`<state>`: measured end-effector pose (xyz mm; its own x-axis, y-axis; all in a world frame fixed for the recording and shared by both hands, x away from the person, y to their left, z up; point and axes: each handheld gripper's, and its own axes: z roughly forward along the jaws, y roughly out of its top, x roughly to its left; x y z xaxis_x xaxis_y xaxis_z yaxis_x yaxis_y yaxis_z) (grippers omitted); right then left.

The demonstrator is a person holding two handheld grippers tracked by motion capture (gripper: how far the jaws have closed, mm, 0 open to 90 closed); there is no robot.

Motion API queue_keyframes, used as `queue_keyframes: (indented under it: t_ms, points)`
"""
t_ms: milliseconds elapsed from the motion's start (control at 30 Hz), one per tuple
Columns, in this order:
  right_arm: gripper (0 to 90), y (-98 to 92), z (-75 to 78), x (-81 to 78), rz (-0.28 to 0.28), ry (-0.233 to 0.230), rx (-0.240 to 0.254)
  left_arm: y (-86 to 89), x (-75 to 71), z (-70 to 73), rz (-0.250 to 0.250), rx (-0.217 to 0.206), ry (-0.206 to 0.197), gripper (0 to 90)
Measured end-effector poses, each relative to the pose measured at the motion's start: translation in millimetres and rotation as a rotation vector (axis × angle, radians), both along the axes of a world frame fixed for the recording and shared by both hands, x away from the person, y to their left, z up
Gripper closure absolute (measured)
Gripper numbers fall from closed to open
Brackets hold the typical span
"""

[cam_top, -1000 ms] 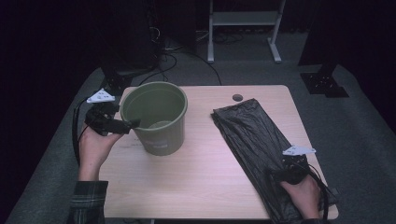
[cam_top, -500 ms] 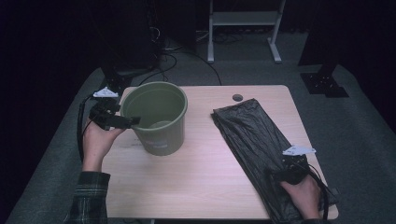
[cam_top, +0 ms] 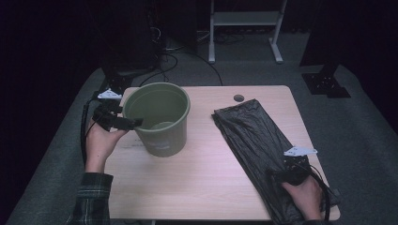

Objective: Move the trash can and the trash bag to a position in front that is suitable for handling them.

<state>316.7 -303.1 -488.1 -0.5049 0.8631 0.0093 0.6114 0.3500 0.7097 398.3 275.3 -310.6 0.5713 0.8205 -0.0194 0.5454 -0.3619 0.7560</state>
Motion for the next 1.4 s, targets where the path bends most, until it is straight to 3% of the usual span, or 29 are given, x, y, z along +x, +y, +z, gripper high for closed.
queue_keyframes:
  t_ms: [267, 433, 567, 633, 867, 1400]
  points:
    - [0.0, 0.0, 0.0, 0.0, 0.001, 0.0, -0.001, -16.6, -5.6, -1.6, -0.037, -0.011, -0.008, 0.0]
    - [0.0, 0.0, 0.0, 0.0, 0.001, 0.0, 0.0, -27.3, -9.2, -5.4, -0.079, -0.042, 0.01, 0.0]
    - [0.0, 0.0, 0.0, 0.0, 0.001, 0.0, 0.0, -34.9, -13.1, -5.9, -0.093, -0.035, 0.007, 0.0]
    - [0.0, 0.0, 0.0, 0.0, 0.001, 0.0, 0.0, -43.5, -18.8, -6.2, -0.124, -0.033, 0.006, 0.0]
    - [0.0, 0.1, 0.0, -0.1, 0.002, 0.0, 0.0, -60.3, -30.3, -7.2, -0.164, -0.027, 0.004, 0.0]
    - [0.0, 0.1, 0.0, -0.1, 0.002, 0.0, 0.0, -88.6, -62.8, -11.4, -0.238, -0.067, -0.011, 0.0]
